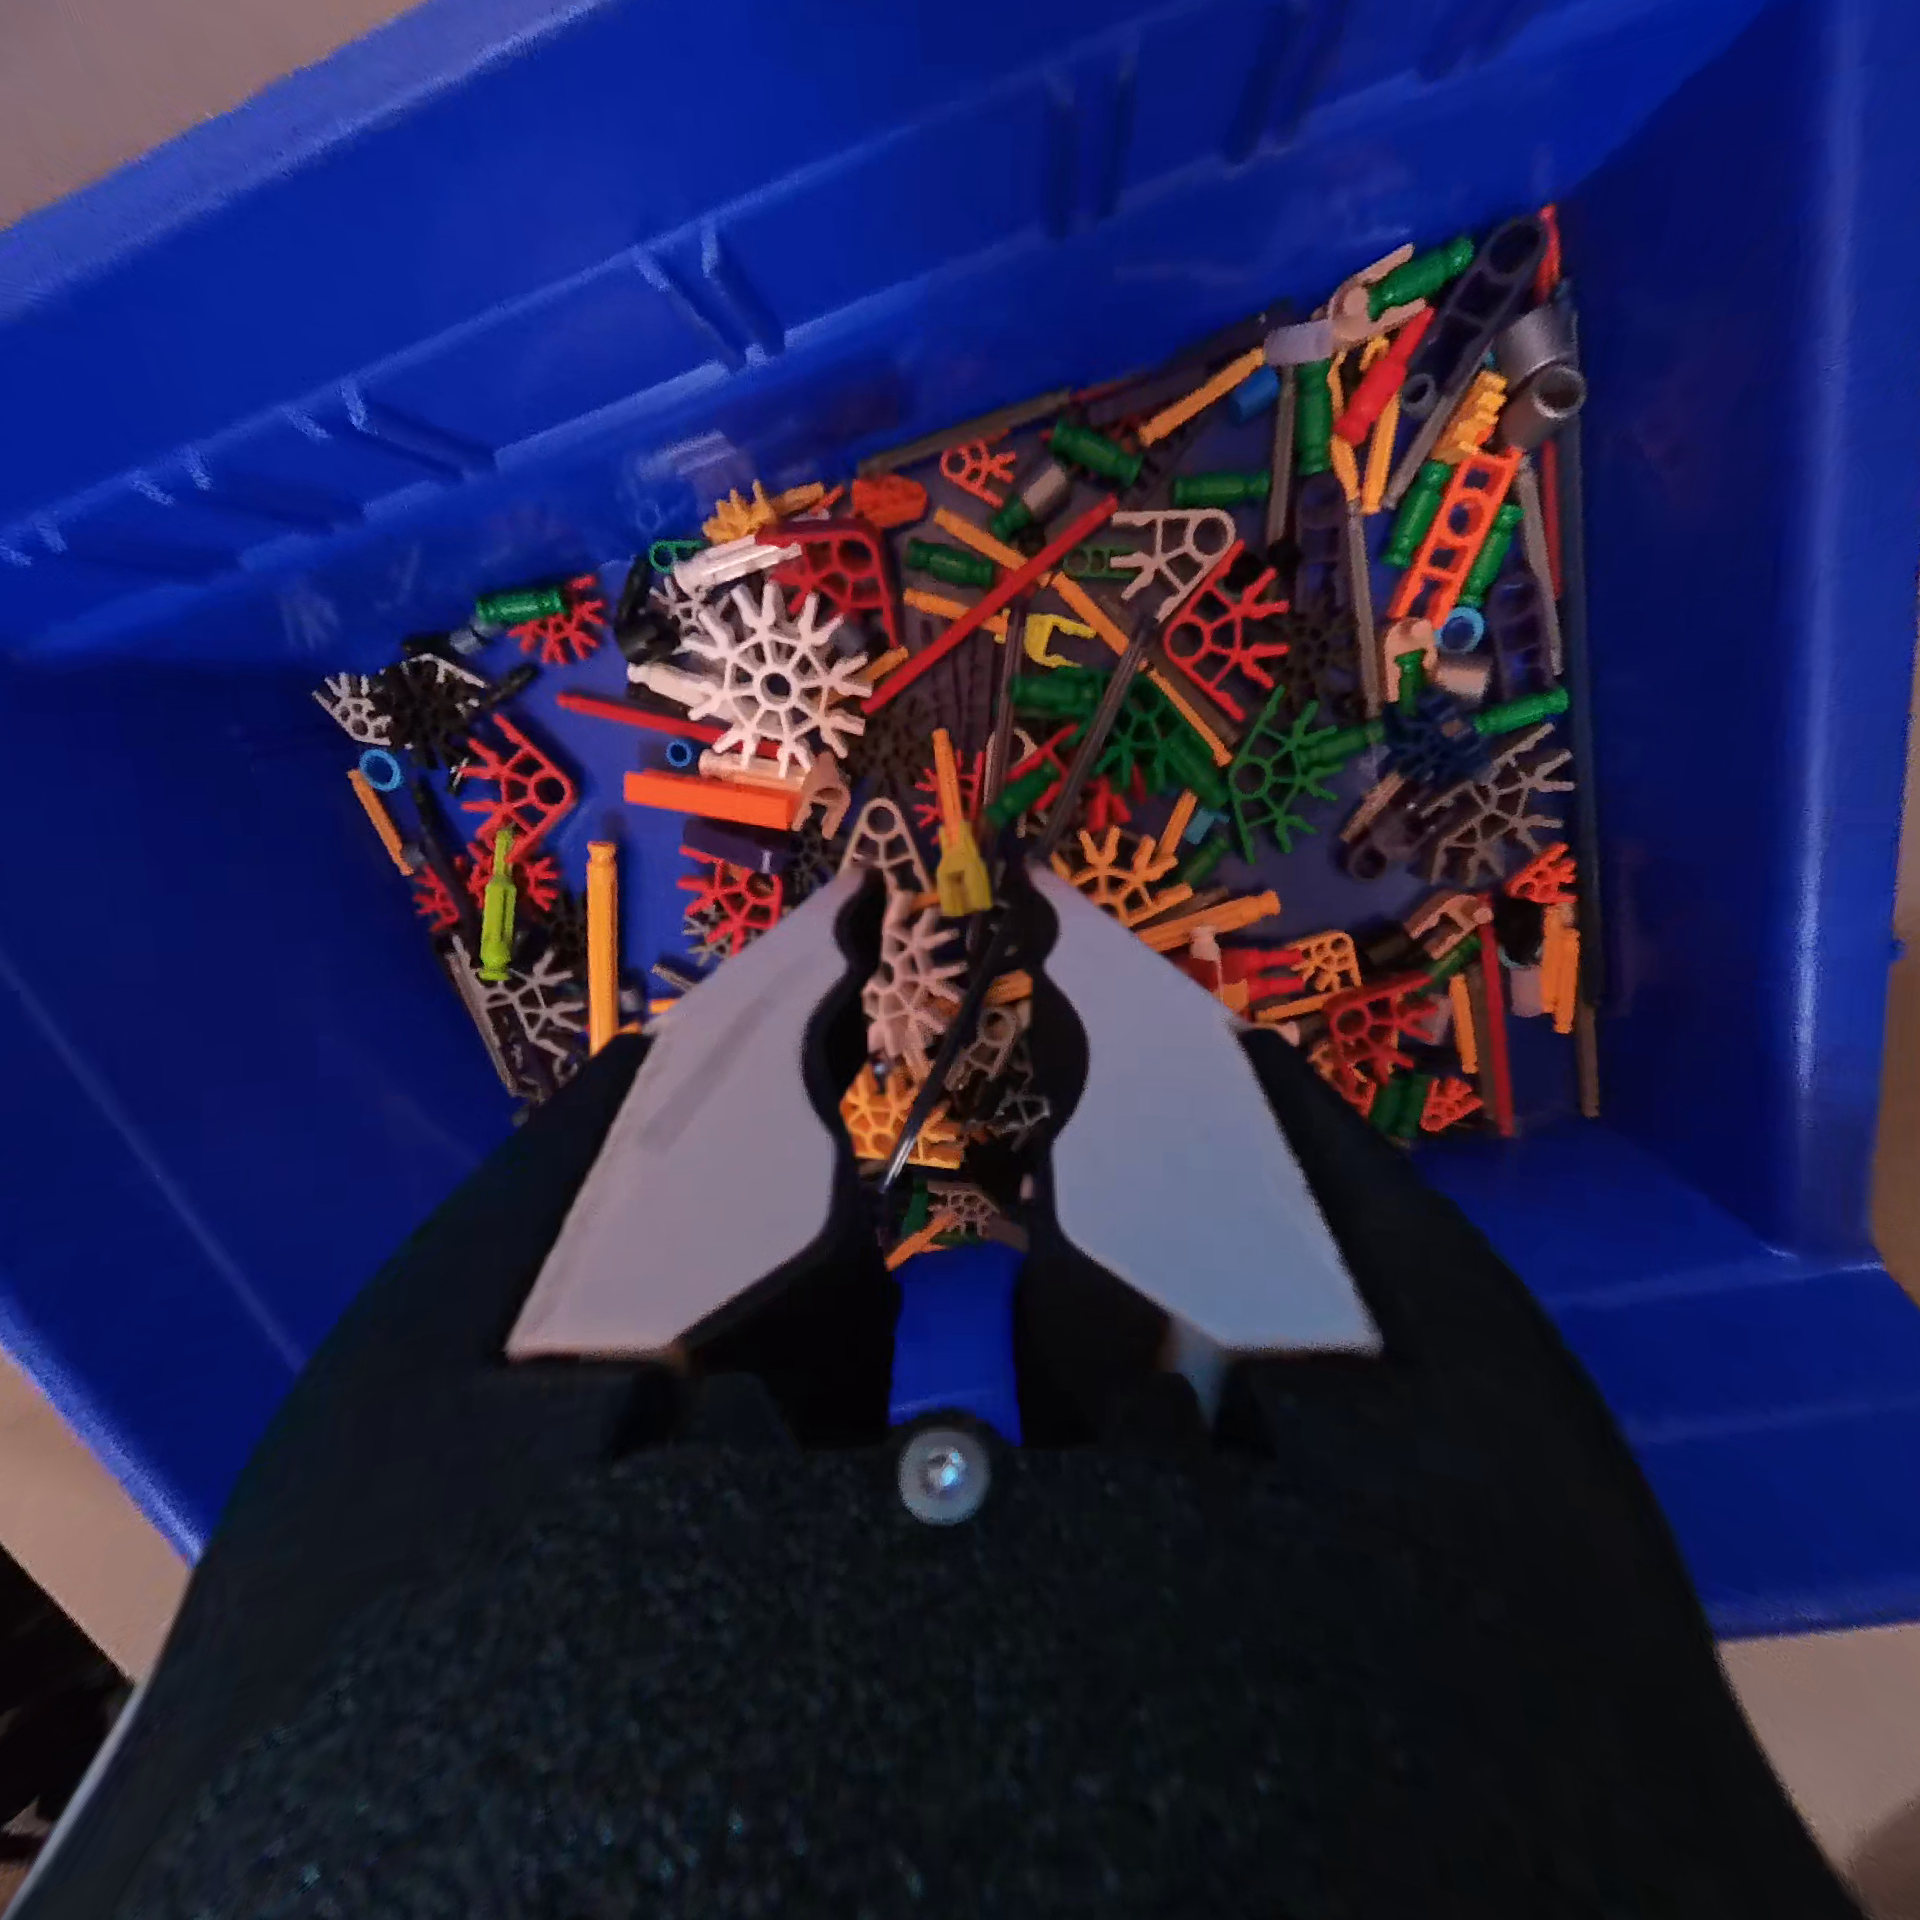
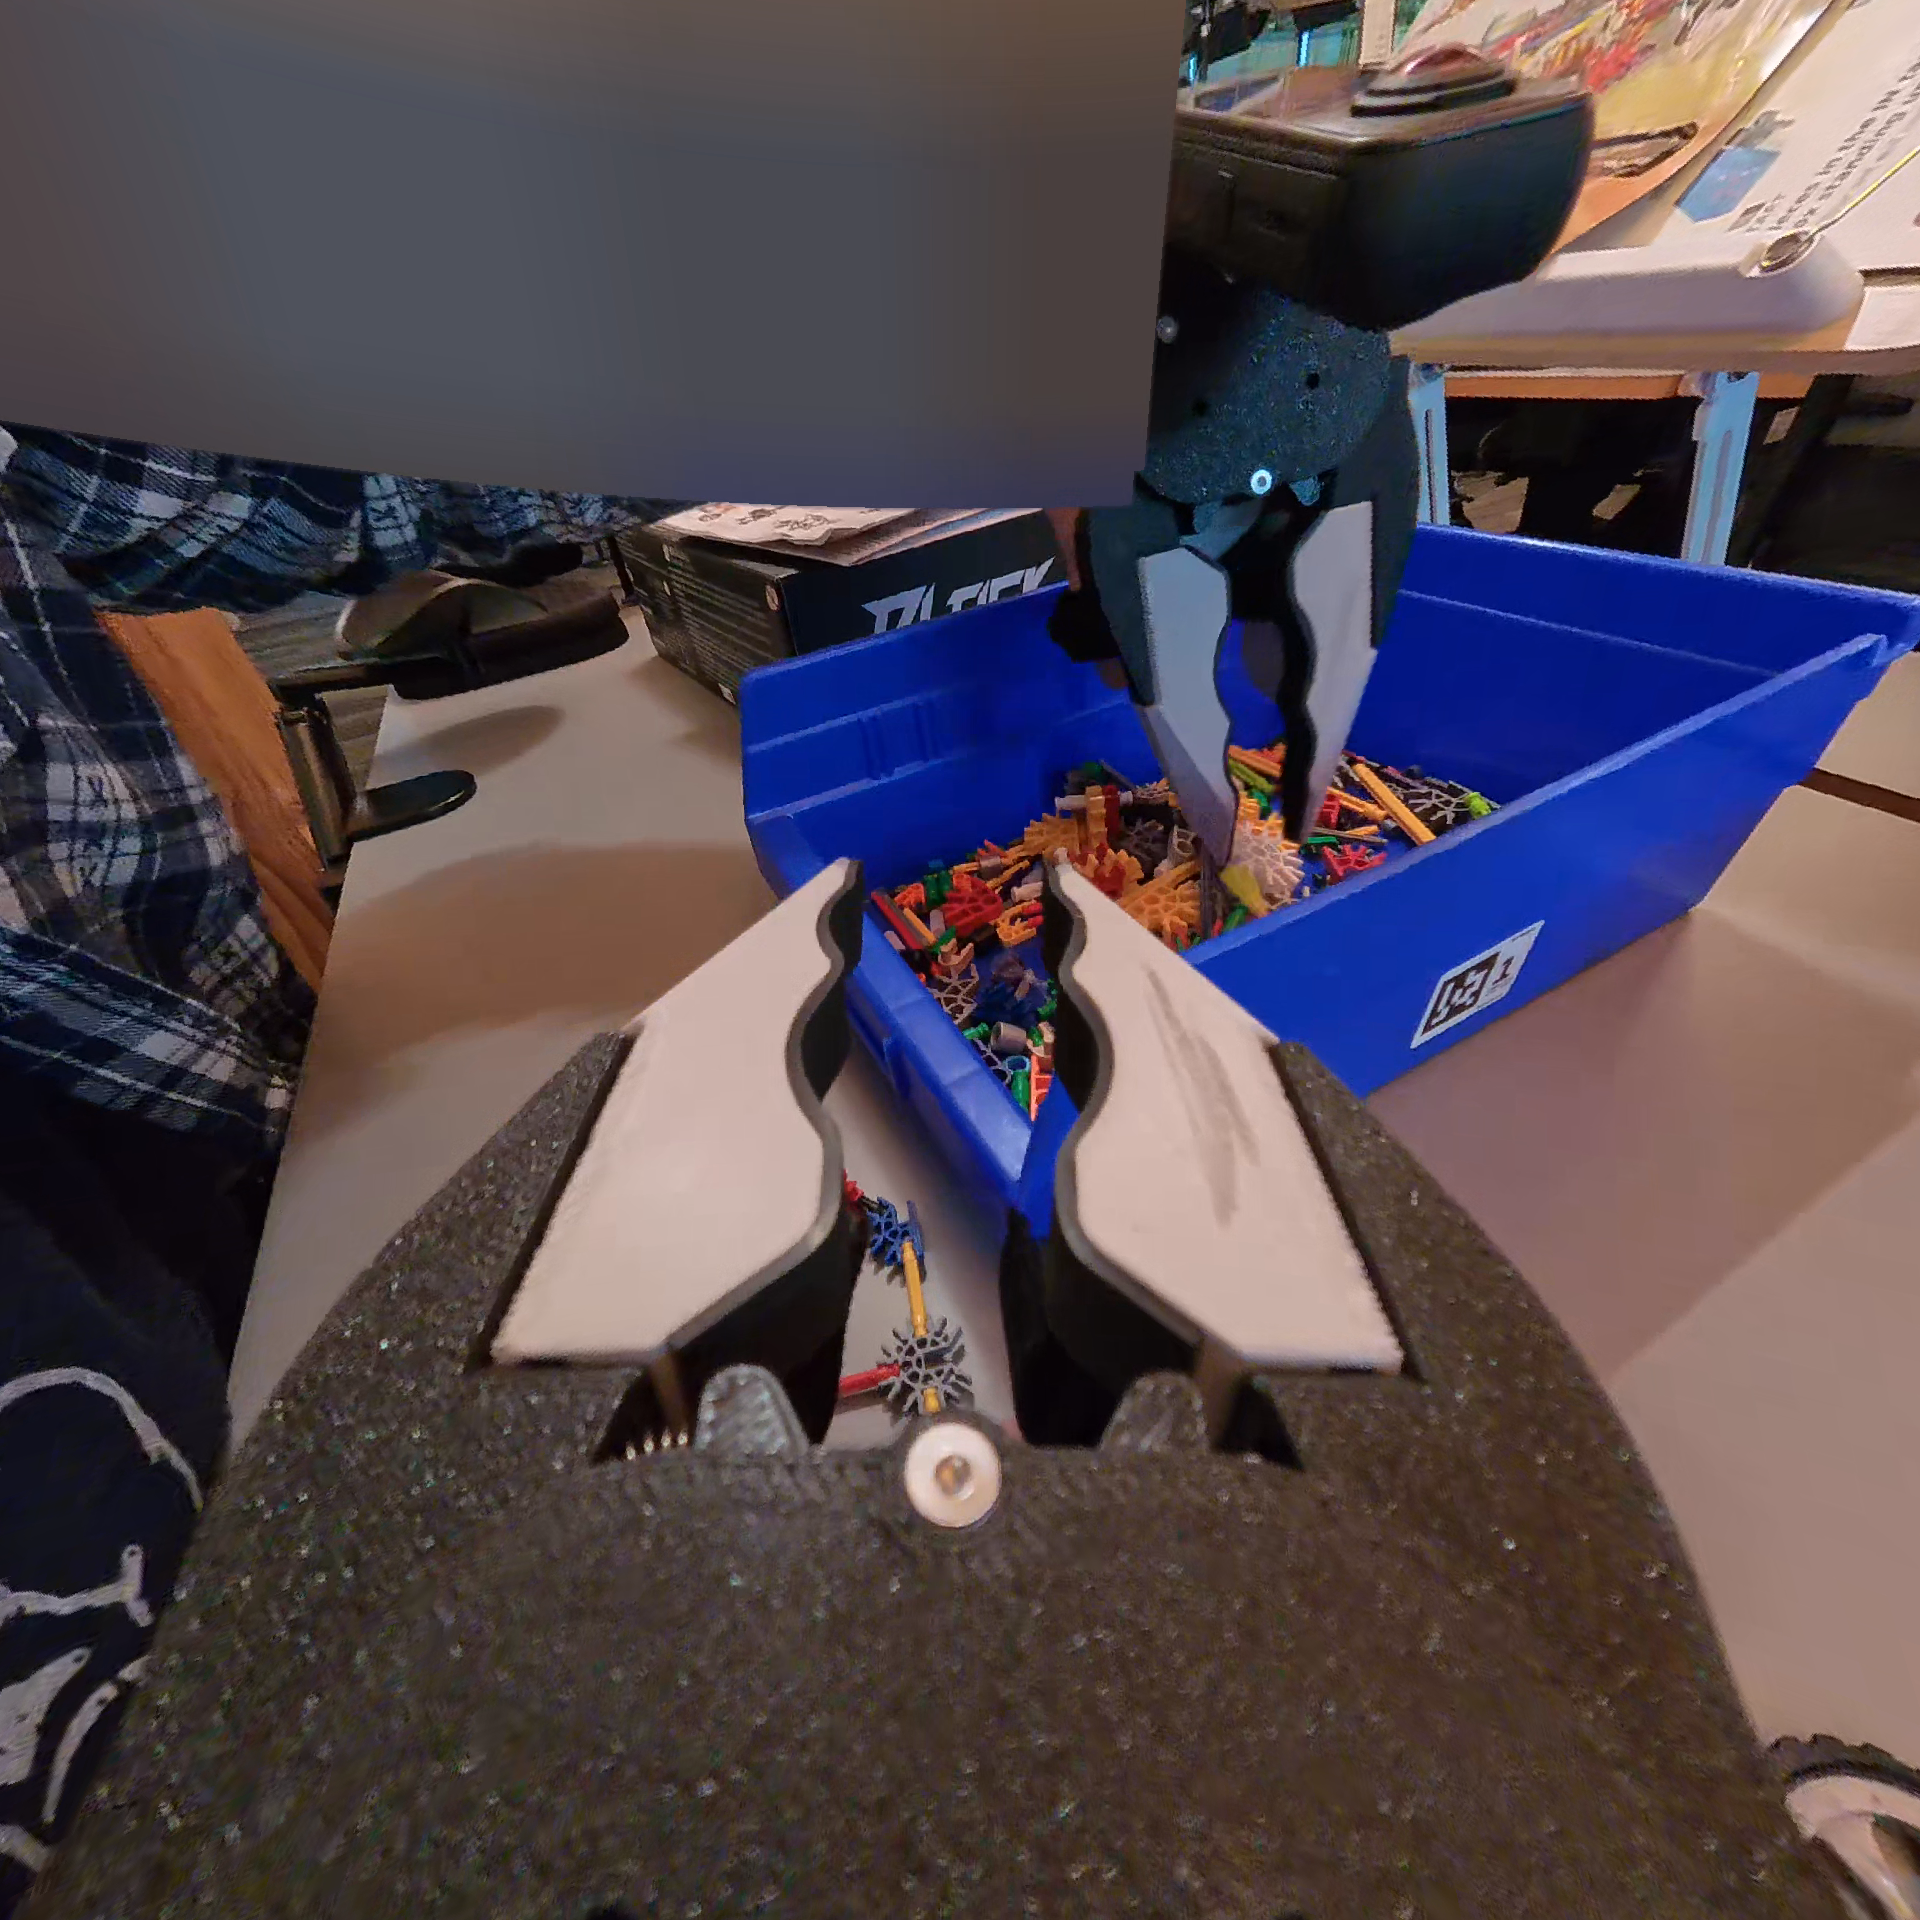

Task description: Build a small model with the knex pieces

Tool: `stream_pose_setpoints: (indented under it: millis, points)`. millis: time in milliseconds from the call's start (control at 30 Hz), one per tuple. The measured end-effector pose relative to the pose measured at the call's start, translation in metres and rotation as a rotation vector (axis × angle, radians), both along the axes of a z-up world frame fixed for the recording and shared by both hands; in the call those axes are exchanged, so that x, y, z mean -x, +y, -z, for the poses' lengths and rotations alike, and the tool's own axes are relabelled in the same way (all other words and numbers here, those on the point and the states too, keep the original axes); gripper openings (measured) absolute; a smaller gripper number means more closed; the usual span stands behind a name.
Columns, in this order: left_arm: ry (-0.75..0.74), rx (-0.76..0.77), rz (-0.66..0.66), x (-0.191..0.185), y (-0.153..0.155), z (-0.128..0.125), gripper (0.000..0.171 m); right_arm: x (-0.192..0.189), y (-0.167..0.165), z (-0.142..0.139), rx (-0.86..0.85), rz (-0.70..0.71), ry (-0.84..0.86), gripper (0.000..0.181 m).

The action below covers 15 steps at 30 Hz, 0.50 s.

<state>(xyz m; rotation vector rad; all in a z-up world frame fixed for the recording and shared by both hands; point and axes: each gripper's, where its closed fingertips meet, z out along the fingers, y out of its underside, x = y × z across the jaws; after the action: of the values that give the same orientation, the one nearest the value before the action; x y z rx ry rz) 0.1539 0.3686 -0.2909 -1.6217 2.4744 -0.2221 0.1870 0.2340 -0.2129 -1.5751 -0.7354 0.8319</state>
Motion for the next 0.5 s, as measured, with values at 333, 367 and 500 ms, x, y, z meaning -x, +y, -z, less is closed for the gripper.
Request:
stream_pose_setpoints:
  millis: [333,367,500]
  points:
    - [0.049,0.041,0.058,0.019,-0.004,0.002,0.041,0.0,-0.001,0.003,0.01,-0.002,-0.014,0.033]
    - [0.061,0.053,0.075,0.021,-0.009,0.004,0.043,0.0,-0.001,0.003,0.01,-0.003,-0.014,0.033]
    - [0.114,0.009,0.13,0.024,-0.014,0.014,0.064,-0.001,-0.002,0.002,0.014,-0.005,-0.009,0.033]
